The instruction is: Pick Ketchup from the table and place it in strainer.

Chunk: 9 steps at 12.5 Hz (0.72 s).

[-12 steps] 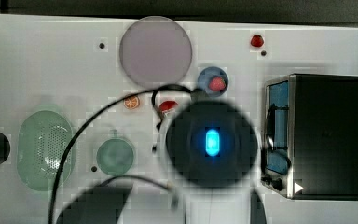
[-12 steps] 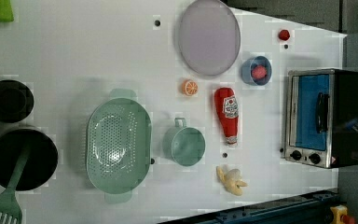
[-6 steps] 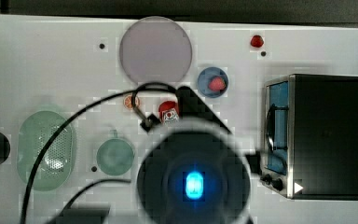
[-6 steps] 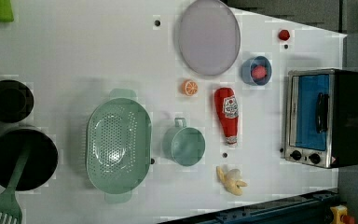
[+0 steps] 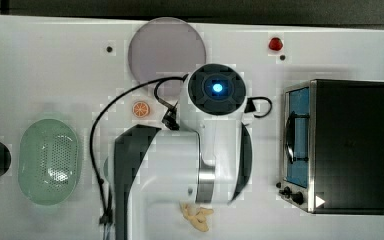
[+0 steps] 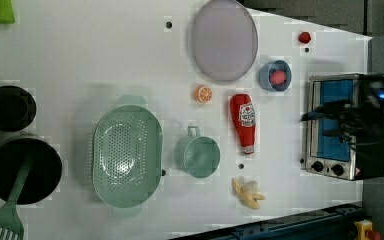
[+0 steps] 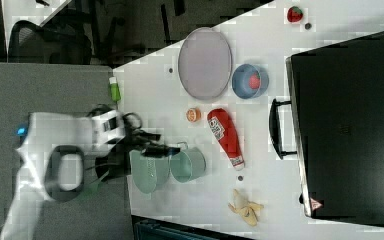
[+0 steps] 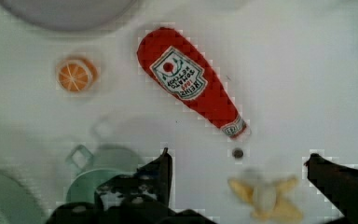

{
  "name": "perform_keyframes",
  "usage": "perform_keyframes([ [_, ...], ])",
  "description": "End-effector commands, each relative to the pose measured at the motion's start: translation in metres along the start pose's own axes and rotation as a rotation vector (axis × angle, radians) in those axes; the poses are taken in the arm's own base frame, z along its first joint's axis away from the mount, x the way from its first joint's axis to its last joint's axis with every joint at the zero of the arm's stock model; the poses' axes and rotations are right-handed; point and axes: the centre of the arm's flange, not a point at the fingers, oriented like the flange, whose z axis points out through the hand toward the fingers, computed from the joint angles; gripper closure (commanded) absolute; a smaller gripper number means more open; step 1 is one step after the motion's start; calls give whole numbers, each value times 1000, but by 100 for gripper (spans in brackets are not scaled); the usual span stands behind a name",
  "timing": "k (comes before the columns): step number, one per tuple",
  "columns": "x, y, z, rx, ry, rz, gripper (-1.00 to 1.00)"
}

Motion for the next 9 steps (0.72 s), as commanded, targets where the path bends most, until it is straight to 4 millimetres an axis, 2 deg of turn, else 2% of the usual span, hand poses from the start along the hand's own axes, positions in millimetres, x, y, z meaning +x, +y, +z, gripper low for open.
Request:
perform_keyframes([
  [1,1,0,5,16,98,-377,-100],
  [5,5,-6,76,0,133,-606,-100],
  [9,10,-14,141,9,143,-617,-100],
])
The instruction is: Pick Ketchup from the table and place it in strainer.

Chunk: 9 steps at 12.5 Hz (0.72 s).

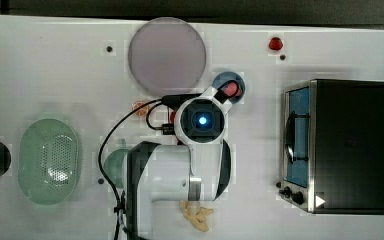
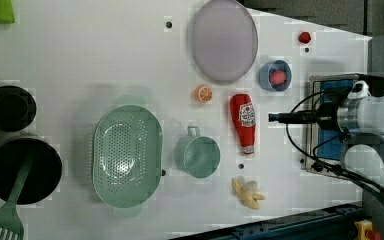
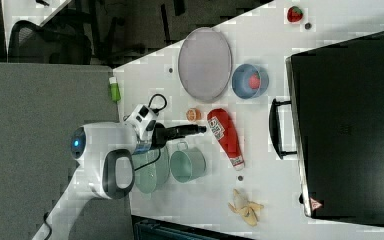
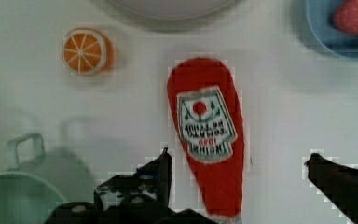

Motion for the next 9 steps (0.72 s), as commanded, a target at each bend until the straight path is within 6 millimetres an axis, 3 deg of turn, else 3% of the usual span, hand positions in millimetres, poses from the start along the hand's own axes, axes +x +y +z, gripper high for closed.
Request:
perform_keyframes([
  [1,-2,-6,52,7,-15,-99,-100],
  [6,-3,-6,118,8,-11,-119,-100],
  [9,-8,-6,145,16,-23,-118,-100],
])
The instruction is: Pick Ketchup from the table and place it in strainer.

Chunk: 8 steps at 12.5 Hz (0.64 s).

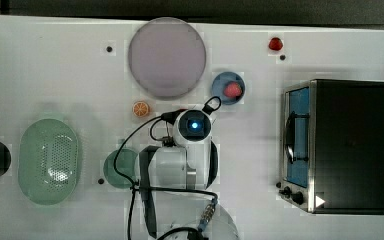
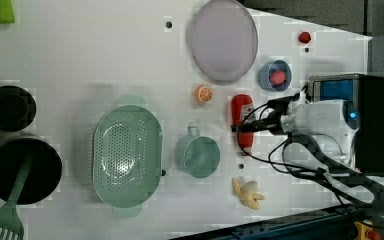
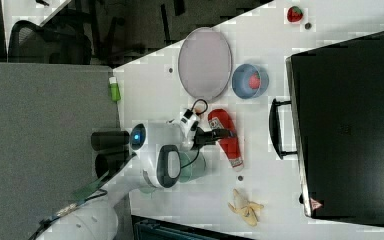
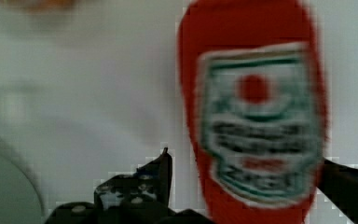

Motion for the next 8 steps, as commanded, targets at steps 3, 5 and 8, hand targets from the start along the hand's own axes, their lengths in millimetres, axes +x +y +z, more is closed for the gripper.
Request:
perform_keyframes([
  [3,12,2,-11,-17,92,-39,-68],
  [5,13,1,-15,-19,99,-42,-23],
  [8,17,2,-38,-28,119,-34,-23],
])
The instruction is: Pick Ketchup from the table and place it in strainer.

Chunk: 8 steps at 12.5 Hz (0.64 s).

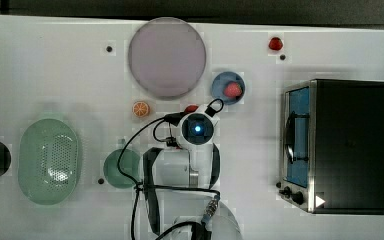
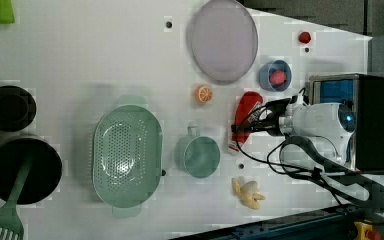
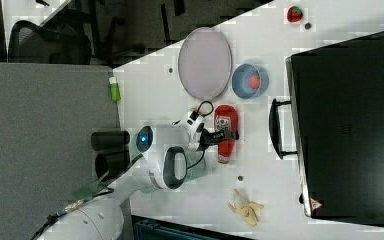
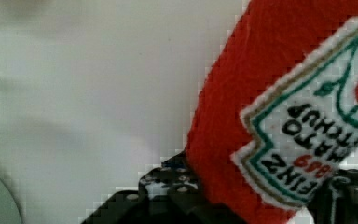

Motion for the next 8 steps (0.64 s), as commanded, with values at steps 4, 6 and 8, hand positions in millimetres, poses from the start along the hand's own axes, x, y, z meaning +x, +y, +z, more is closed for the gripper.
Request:
perform_keyframes([
  [4,21,-8,-137,-41,49,0,-23],
  [6,20,-14,-199,-59,61,17,-23],
  [8,13,-28,-251,-69,51,40,-23],
])
